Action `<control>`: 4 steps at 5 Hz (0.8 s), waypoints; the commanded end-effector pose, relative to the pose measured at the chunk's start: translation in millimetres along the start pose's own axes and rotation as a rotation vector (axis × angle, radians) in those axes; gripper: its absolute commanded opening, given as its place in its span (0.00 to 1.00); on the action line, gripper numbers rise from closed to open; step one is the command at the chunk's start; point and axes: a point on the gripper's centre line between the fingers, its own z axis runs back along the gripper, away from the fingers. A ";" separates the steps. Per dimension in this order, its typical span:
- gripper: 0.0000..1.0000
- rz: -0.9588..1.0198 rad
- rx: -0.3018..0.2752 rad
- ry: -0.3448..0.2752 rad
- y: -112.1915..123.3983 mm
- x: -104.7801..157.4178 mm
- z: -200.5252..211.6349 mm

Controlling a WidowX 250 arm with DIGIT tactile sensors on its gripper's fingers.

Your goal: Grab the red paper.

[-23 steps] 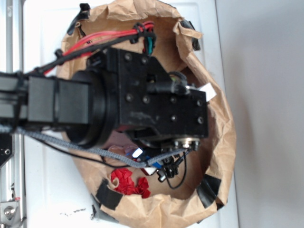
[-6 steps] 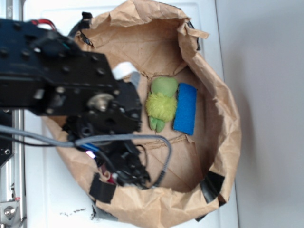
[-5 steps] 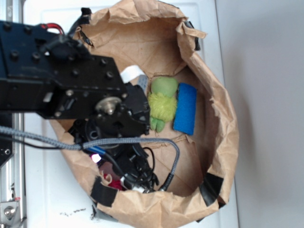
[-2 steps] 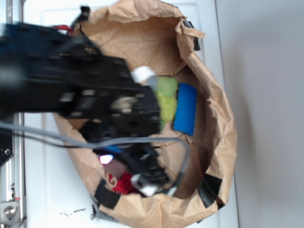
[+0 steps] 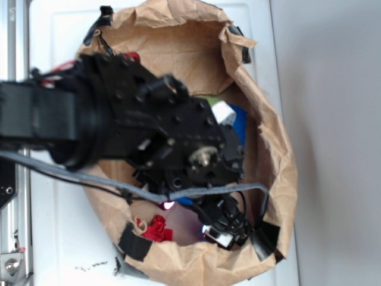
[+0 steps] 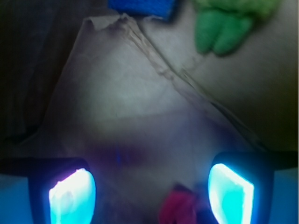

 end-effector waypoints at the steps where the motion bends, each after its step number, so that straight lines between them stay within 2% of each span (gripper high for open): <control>1: 1.00 -0.129 0.083 0.006 -0.4 -5.0 15.4; 2: 1.00 -0.149 0.098 0.004 2.1 -11.5 14.8; 3: 1.00 -0.182 0.143 0.032 6.4 -23.7 20.4; 4: 1.00 -0.211 0.182 0.107 16.7 -35.5 22.3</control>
